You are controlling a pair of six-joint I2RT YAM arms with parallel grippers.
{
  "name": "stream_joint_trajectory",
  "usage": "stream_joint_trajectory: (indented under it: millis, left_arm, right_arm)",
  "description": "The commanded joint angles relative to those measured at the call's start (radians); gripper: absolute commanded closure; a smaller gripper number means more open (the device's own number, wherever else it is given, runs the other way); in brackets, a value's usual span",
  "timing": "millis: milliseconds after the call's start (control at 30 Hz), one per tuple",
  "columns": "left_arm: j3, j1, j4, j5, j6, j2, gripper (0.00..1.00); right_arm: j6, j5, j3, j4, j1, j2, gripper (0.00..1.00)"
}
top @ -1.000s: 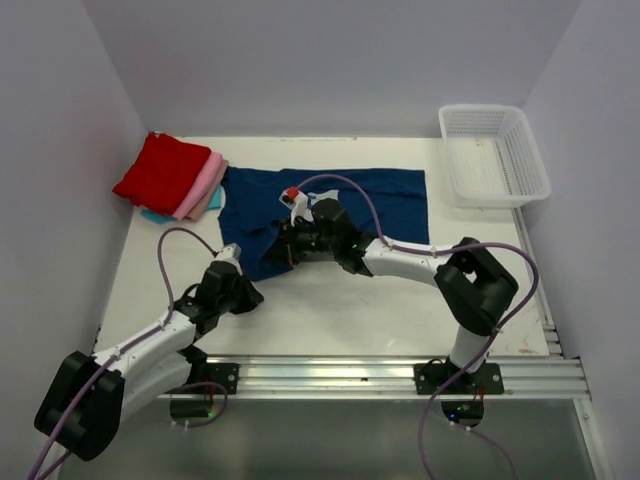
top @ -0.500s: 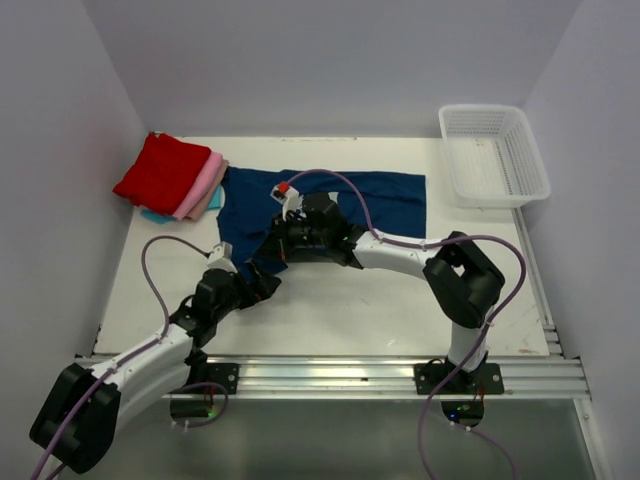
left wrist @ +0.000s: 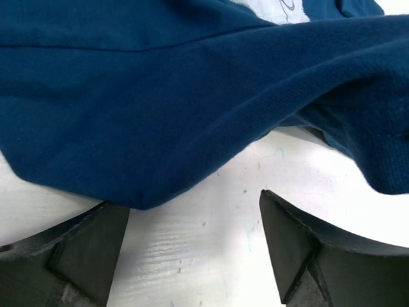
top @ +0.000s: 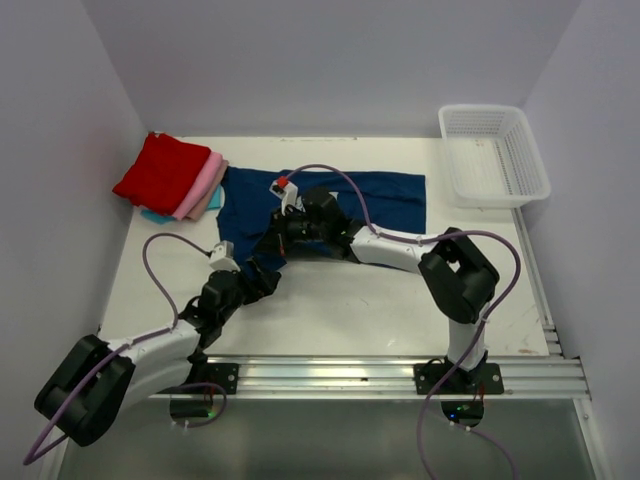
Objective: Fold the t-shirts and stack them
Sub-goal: Fold the flattened tshirt in 1/3 of the way
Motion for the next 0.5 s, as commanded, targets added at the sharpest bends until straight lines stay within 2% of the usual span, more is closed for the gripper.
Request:
stream_joint_trajectory:
  millis: [0, 233, 467]
  left_arm:
    - [-0.058, -0.023, 0.091, -0.111, 0.013, 0.043, 0.15]
    - [-0.081, -0.039, 0.193, -0.204, 0.025, 0.06, 0.31]
    - [-0.107, -0.045, 0.22, -0.275, 0.048, 0.048, 0.44]
  right_arm:
    - [-0.005, -0.034, 0.048, 0.02, 0.0, 0.001, 1.0]
    - [0.006, -0.044, 0.028, 0.043, -0.002, -0.009, 1.0]
    - [0.012, -0.054, 0.001, 0.063, -0.002, -0.019, 1.0]
